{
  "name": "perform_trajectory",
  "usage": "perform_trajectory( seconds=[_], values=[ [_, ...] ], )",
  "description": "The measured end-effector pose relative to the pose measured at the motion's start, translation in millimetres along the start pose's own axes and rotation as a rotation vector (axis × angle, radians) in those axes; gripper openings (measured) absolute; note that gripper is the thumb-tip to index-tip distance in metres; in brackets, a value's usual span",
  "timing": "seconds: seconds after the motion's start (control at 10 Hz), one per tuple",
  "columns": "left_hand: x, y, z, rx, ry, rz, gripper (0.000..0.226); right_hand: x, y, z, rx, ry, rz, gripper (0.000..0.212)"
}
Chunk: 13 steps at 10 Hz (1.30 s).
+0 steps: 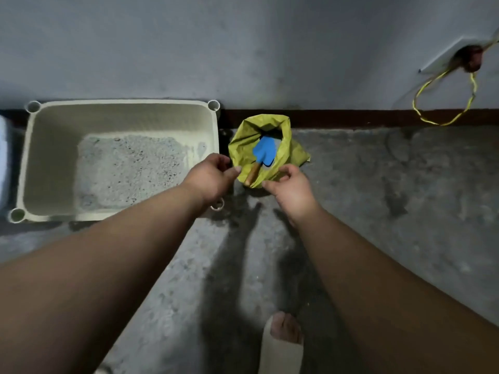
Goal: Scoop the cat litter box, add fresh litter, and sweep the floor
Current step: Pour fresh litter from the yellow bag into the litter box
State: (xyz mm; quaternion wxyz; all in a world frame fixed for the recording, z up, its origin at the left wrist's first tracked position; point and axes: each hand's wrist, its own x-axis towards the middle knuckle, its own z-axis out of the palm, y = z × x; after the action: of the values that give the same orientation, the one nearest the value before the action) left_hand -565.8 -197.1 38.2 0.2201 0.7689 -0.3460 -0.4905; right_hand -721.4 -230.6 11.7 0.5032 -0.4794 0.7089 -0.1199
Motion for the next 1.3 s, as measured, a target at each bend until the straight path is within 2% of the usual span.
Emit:
perform_trajectory(
  seconds=[0.2, 0.3, 0.4, 0.5, 0.6, 0.7, 0.8, 0.9, 1.0, 1.1, 1.2, 1.3],
  values=[
    [108, -5, 59, 0.188, 0.117, 0.026, 0.062, 97, 20, 3, -0.137, 0.149, 0.003, 0.09],
    [147, -7, 79, 0.243, 0.145, -0.038, 0.07, 133, 29, 12, -0.13, 0.147, 0.07, 0.106],
    [169, -10, 90, 0.09, 0.166, -0.134, 0.071, 149, 31, 16, -0.124, 0.111, 0.09, 0.104],
    [185, -23, 101, -0.142, 0.192, -0.277, 0.075, 163, 40, 17, 0.001, 0.107, 0.068, 0.062],
    [190, -26, 109, -0.256, 0.151, -0.374, 0.068, 164, 46, 12, 0.232, 0.142, 0.1, 0.011],
    [183, -14, 117, -0.318, 0.158, -0.394, 0.041, 155, 48, 1, 0.69, 0.147, 0.298, 0.023],
    [182, -11, 124, -0.365, 0.186, -0.334, 0.033, 156, 53, -10, 0.877, 0.194, 0.344, 0.022],
    [173, -5, 127, -0.352, 0.218, -0.264, 0.033, 152, 61, -18, 0.957, 0.308, 0.371, 0.032],
    [153, -8, 129, -0.428, 0.285, -0.276, 0.035, 128, 60, -23, 0.299, 0.278, 0.275, 0.036],
    [133, -25, 131, -0.47, 0.269, -0.329, 0.032, 123, 74, -19, 0.444, 0.306, 0.291, 0.038],
    [97, -40, 142, -0.474, 0.217, -0.328, 0.024, 99, 88, -13, 0.279, 0.32, 0.33, 0.038],
    [52, -52, 157, -0.487, 0.155, -0.339, 0.021, 69, 104, -5, 0.388, 0.246, 0.289, 0.036]
  ],
)
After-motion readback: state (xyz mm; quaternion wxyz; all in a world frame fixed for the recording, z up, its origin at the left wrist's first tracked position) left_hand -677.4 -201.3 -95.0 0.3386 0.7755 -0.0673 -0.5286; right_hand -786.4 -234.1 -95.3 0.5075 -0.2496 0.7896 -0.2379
